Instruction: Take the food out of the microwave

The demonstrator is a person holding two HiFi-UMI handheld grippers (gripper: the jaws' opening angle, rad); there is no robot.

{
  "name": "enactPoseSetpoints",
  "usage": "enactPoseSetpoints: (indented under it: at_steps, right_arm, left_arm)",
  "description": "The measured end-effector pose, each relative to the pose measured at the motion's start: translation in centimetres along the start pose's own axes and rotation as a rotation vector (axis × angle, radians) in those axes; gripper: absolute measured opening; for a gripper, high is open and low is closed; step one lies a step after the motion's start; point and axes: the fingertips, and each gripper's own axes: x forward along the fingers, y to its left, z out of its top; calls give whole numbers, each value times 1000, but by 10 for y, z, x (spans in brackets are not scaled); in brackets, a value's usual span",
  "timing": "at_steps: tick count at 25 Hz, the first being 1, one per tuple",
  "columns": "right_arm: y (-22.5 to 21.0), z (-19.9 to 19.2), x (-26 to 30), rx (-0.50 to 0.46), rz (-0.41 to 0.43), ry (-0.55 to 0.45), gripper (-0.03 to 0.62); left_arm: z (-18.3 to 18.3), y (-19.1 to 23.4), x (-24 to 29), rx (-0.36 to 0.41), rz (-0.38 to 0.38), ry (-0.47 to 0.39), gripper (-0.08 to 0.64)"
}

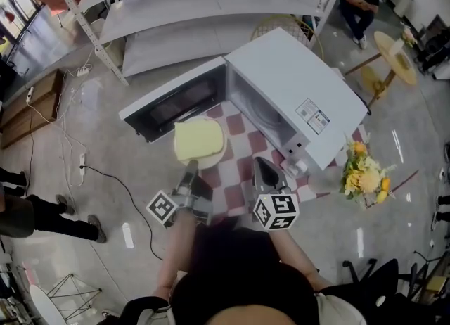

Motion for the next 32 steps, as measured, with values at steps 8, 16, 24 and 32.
enactPoseSetpoints:
  at_steps: [8, 16, 24, 32]
  right_arm:
    - [6, 13, -10, 5, -5, -21, 2]
    - [6, 10, -19, 6, -11, -34, 2]
    - [9, 6, -21, -26, -14, -30, 0]
    - [13, 3, -17, -42, -15, -12, 0]
  left_arm:
    - [8, -7, -21, 16, 5, -71, 31]
    - [7, -7, -35, 16, 7, -125, 31]
    - [6, -5, -41, 27, -3, -147, 31]
    - [8, -7, -37, 29, -8, -142, 35]
